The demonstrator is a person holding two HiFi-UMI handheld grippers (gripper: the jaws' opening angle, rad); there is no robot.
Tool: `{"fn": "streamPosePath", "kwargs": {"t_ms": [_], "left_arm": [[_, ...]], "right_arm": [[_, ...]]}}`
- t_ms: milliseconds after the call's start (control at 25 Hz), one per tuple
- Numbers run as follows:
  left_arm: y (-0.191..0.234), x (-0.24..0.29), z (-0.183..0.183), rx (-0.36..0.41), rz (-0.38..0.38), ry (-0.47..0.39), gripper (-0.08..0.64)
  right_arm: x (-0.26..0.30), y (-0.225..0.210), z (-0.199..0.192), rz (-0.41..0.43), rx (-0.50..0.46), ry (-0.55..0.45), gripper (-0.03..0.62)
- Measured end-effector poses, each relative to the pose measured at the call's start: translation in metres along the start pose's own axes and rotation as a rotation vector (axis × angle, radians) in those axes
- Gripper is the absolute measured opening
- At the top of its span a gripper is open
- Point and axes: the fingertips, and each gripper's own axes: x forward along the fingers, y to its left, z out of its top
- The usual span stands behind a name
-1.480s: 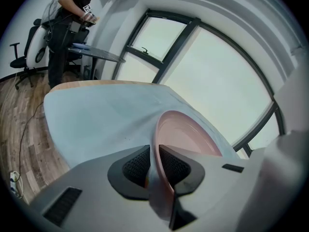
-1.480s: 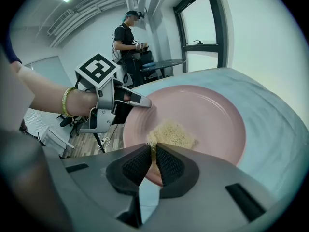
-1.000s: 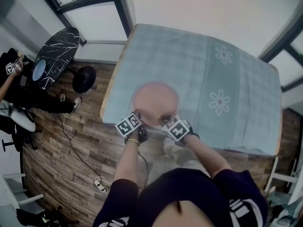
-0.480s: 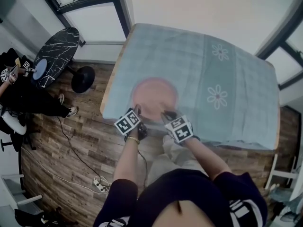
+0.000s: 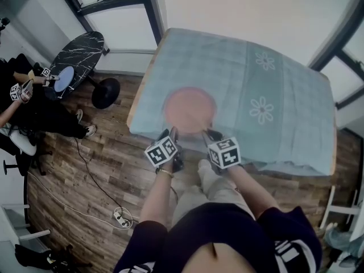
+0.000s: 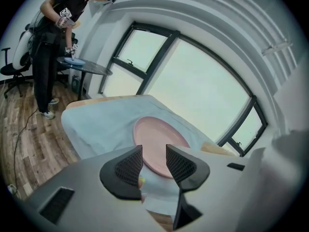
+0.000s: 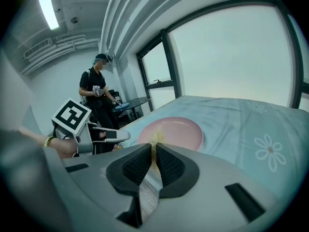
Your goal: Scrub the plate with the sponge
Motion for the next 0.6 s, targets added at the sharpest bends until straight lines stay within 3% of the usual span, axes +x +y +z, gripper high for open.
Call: {"fn": "streamPosePath", "kwargs": {"t_ms": [240,600], "left_arm": [[-0.01,-0.046,-0.005,0.021,0.021,-0.054,0.043],[-0.037,-0.098,-0.021,0.032,-0.026,-0.06,0.011]], "right_arm": [[-0.03,0.018,-0.014,-0.003,0.036,-0.016,0.037],[-0.062,0.046,-0.024,0.023,0.082,-0.069,0.037]]}}
